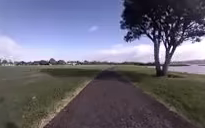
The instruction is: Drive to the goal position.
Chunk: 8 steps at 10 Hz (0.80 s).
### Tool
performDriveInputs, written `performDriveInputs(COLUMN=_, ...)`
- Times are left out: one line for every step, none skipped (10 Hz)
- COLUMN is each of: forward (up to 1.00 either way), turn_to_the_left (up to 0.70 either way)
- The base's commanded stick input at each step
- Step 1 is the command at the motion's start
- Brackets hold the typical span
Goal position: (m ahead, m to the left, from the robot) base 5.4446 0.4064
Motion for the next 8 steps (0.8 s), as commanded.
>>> performDriveInputs(forward=0.45, turn_to_the_left=0.00)
performDriveInputs(forward=0.45, turn_to_the_left=0.00)
performDriveInputs(forward=0.45, turn_to_the_left=0.00)
performDriveInputs(forward=0.45, turn_to_the_left=0.00)
performDriveInputs(forward=0.45, turn_to_the_left=0.00)
performDriveInputs(forward=0.45, turn_to_the_left=0.00)
performDriveInputs(forward=0.45, turn_to_the_left=0.00)
performDriveInputs(forward=0.45, turn_to_the_left=0.00)
